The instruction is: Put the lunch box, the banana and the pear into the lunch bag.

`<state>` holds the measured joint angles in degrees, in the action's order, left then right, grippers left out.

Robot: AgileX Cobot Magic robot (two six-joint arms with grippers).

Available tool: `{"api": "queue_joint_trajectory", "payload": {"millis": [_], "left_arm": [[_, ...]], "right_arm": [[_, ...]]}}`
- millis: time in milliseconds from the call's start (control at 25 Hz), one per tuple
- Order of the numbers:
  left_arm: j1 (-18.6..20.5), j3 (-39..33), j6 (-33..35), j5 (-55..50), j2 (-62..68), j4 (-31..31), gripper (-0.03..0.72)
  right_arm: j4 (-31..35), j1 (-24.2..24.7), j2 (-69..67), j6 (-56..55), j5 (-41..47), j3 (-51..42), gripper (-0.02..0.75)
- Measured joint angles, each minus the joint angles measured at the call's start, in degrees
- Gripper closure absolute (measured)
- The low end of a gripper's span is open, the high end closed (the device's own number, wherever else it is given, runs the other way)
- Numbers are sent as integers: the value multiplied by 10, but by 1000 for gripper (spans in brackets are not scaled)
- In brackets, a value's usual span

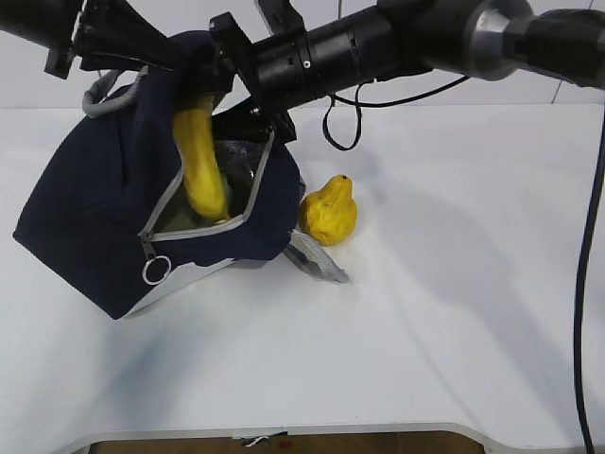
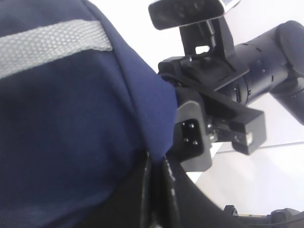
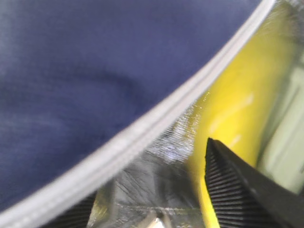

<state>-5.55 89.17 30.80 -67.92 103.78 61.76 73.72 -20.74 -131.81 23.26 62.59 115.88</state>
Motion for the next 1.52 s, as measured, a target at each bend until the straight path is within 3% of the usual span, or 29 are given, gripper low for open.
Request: {"api": "queue_joint_trajectory", "payload": {"millis": [200,560,800,1240,1520], "left_arm": [[0,0,0,-2,0,-1,680],[0,0,0,-5,0,-3,680],[0,0,-8,-12,0,-30,680],[29,0,-52,-15,0,-131,681],[31,0,-69,-15,0,-160,681]], "right_arm": [[-52,0,0,-16,1,4,190],[-113,3,0,-19,28,46,182],[-226,20,0,-34,71,95,181],[-556,22,38,-136,83,109,181],[-608,21,38,-157,86,111,182]]}}
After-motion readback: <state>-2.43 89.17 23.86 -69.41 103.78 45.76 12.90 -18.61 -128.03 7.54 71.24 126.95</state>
